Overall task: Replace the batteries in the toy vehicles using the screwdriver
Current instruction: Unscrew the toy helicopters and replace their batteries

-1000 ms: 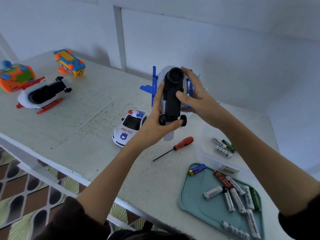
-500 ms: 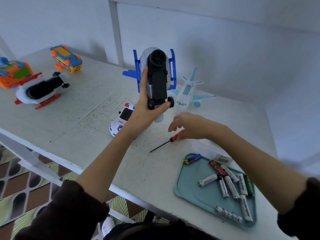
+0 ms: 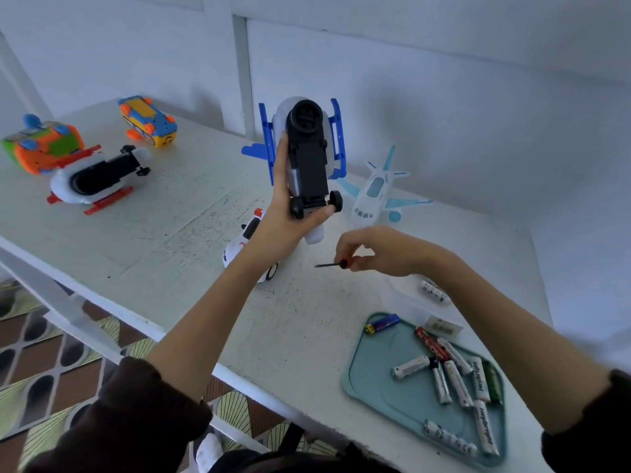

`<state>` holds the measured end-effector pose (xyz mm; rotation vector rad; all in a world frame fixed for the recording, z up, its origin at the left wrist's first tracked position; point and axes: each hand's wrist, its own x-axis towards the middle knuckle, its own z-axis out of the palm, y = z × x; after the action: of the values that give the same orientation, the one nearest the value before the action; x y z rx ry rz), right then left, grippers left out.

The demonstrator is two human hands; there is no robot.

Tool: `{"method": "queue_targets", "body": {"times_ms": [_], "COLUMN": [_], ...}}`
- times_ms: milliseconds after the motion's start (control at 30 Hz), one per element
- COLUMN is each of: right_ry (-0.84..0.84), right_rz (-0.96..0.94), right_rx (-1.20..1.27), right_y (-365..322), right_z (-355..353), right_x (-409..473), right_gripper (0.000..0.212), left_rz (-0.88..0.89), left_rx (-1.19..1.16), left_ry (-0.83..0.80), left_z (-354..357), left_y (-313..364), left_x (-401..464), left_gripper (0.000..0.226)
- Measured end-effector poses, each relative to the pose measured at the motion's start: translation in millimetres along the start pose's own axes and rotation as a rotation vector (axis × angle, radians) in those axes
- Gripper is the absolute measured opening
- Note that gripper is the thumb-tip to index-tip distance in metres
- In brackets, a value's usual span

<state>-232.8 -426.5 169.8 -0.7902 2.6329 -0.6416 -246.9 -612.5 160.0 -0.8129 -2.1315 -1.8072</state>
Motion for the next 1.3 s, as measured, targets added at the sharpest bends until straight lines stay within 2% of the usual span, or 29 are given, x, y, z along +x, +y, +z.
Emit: {"method": "queue_targets", "body": {"times_ms": [133, 267, 467, 600, 733, 1067, 1300], "right_ry": [0.004, 0.173, 0.624, 0.802, 0.825, 0.801, 0.781], "right_rz": [-0.098, -0.204, -0.176, -0.149, -0.158, -0.135, -0.11], "right_rx": [0.459, 0.671, 0.694, 0.596, 0.597, 0.501, 0.453], "right_y": [-17, -32, -34, -36, -35, -36, -39], "right_z": [-24, -41, -41, -35, -34, -38, -40], "right_x": [-16, -23, -21, -18, -15, -12, -12], "right_gripper": [0.016, 0.007, 0.01, 0.007, 0.014, 0.01, 0.019], "left_rz": [-0.021, -0.048, -0.056, -0.044, -0.033, -0.032, -0.058], "left_rx": [0.0, -0.009, -0.021, 0.017, 0.038, 0.005, 0.004], "left_ry": [0.01, 0.037, 0.037, 0.042, 0.048, 0.03, 0.029], "left_z": [-5, -9, -14, -16, -18, -21, -24], "left_y": [0, -3, -6, -7, -8, -8, -10], "left_x": [5, 10, 15, 19, 19, 21, 22], "left_gripper": [0.099, 0.099, 0.098, 0.099, 0.1, 0.099, 0.102]}}
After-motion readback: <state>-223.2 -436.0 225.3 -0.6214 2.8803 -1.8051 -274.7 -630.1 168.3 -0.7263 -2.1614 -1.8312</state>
